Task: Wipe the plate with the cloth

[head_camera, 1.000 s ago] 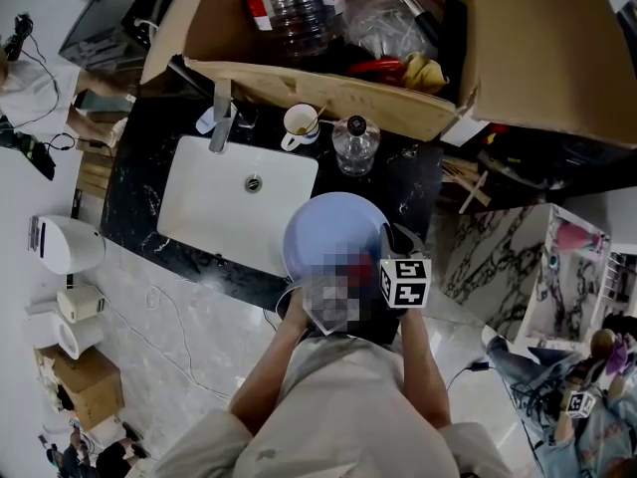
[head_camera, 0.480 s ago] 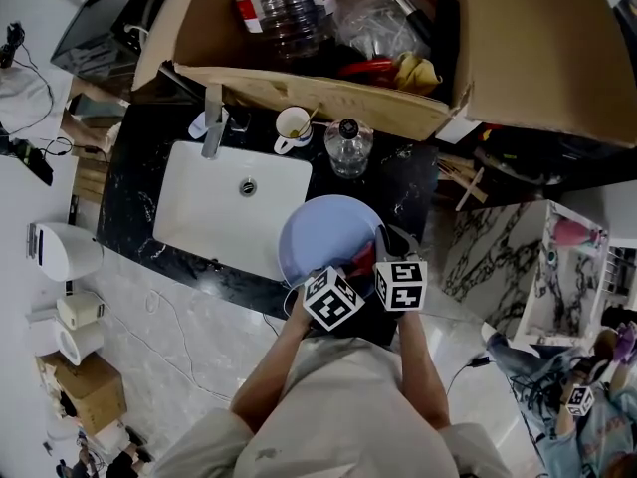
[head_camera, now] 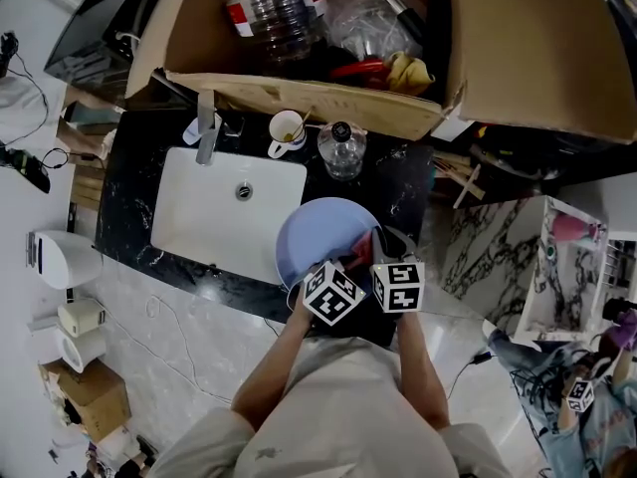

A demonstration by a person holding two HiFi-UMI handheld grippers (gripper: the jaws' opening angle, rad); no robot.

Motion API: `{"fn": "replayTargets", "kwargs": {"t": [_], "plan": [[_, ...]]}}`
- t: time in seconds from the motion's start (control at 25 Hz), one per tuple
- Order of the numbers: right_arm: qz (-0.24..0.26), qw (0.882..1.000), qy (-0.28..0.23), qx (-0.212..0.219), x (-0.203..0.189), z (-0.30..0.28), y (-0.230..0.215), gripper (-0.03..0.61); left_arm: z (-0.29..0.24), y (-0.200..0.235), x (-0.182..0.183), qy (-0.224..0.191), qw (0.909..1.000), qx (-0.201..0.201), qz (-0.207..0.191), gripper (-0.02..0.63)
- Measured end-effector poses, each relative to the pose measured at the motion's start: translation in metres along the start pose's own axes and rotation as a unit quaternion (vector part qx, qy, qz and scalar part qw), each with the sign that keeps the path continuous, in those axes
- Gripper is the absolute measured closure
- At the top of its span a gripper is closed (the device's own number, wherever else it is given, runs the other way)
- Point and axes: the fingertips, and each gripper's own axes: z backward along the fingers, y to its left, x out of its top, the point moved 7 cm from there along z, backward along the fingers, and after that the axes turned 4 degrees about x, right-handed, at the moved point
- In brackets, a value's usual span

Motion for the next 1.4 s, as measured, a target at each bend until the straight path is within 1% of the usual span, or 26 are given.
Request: {"fn": "replayTargets", "kwargs": {"t": [0.32, 0.68, 0.84, 1.04, 1.4], "plan": [[0.0, 1.0, -0.001, -0.003, 0.0, 0.001, 0.0, 0.541, -0.003, 0.011, 0.006, -0.02, 0.9995, 0.024, 0.0, 0.581], [0.0, 1.0, 0.0, -0.004, -0.001, 0.0, 0.0, 0.541, -0.003, 0.026, 0.01, -0.027, 0.9971, 0.07, -0.01, 0.581], [0.0, 1.0, -0.001, -0.003, -0.001, 0.0, 0.0, 0.541, -0.001, 0.035, 0.009, -0.027, 0.9944, 0.102, 0.003, 0.581], [0.0, 1.0, 0.0, -0.003, -0.001, 0.0, 0.0, 0.541, 0.004, 0.051, 0.005, -0.019, 0.9901, 0.137, 0.023, 0.581], [0.0, 1.0, 0.001, -0.005, -0.001, 0.0, 0.0, 0.541, 0.015, 0.068, -0.004, 0.013, 0.9856, 0.166, 0.032, 0.581]]}}
